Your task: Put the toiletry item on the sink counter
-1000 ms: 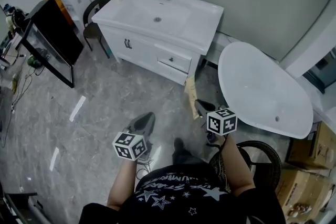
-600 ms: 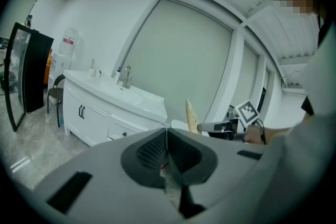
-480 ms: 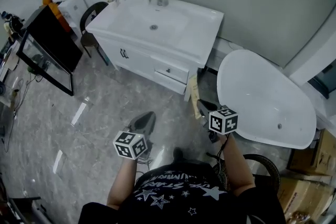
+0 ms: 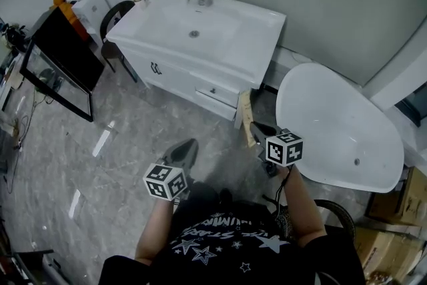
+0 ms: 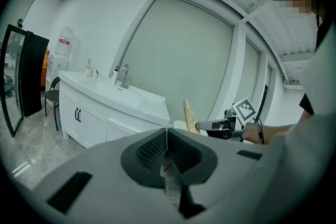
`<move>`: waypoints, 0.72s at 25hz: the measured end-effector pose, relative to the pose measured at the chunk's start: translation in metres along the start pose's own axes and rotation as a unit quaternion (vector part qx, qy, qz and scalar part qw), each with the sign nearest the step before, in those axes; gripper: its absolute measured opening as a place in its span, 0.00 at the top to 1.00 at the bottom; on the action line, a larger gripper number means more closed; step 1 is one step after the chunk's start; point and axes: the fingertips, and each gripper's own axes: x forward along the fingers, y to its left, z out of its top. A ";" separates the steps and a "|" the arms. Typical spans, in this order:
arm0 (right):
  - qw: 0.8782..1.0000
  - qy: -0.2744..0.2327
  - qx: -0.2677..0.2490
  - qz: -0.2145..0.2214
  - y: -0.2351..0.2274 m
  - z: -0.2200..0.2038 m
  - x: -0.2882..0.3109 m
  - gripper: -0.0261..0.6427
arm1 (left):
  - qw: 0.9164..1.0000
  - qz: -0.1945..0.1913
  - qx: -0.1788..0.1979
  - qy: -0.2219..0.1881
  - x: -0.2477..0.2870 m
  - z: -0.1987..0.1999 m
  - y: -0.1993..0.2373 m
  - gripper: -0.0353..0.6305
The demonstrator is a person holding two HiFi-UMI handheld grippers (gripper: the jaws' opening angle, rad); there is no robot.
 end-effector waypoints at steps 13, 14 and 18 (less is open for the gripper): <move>0.999 -0.009 0.018 -0.046 -0.032 0.037 0.046 0.94 | 0.999 -0.040 0.007 0.007 0.064 0.042 0.057 0.92; 0.998 -0.010 0.022 -0.050 -0.034 0.042 0.053 0.94 | 0.999 -0.045 0.007 0.008 0.070 0.048 0.064 0.92; 0.998 -0.009 0.029 -0.062 -0.042 0.061 0.085 0.94 | 0.998 -0.062 0.008 0.016 0.094 0.066 0.096 0.92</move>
